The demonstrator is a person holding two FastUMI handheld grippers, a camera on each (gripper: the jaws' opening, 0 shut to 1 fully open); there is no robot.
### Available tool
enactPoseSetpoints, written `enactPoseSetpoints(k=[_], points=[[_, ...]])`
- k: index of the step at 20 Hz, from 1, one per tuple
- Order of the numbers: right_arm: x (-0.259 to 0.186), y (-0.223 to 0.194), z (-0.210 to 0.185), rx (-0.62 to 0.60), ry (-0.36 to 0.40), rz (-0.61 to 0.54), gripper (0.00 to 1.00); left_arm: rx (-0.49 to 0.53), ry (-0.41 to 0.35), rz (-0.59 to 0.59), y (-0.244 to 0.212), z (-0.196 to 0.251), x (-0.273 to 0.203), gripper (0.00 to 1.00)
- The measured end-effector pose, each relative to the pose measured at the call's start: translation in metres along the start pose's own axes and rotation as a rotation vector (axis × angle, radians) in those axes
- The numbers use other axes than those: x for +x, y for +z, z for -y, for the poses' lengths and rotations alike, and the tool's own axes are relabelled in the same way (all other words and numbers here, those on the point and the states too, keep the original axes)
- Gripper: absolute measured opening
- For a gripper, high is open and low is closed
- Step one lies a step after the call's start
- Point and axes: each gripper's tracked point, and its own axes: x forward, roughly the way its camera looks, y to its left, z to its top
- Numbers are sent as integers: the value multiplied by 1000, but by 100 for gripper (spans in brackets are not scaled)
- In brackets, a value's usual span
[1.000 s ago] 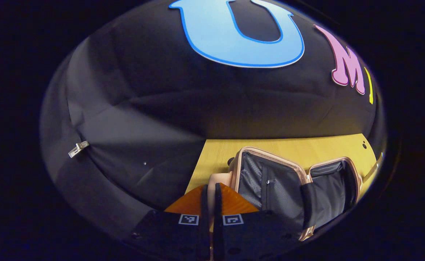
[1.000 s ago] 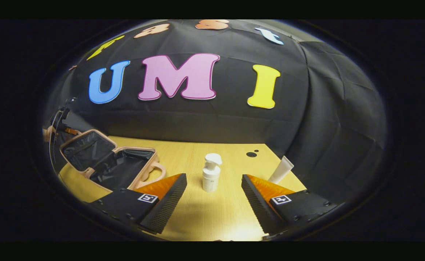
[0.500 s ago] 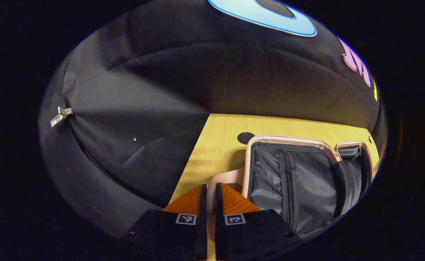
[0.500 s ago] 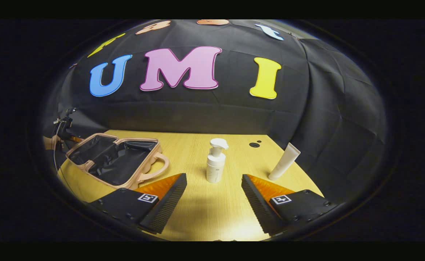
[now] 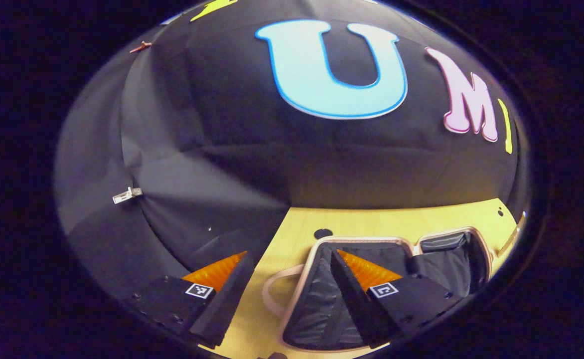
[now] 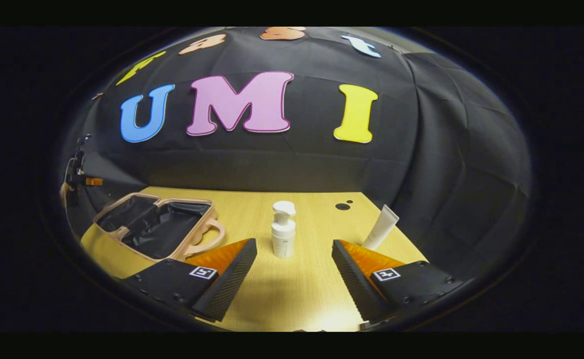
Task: First open the suitcase, pack the skin care products into it, and then close the suitcase.
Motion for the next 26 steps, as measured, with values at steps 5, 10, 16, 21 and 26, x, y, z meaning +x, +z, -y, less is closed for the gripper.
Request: enactPoseSetpoints(k=[5, 10, 16, 21, 26], points=[[-2, 20, 21, -4, 17, 28, 97, -21, -112, 75, 15, 126, -80, 98], [-4, 19, 41, 42, 28, 11, 96, -31, -351, 38, -23, 289, -132, 98], [3, -3, 78, 49, -4, -27, 97, -33, -601, -84, -90, 467, -149, 98], [19, -22, 109, 40, -39, -56, 97, 45, -725, -125, -110, 548, -151, 98], [48, -35, 134, 85, -40, -65, 97, 109, -736, -128, -125, 604, -121, 98]])
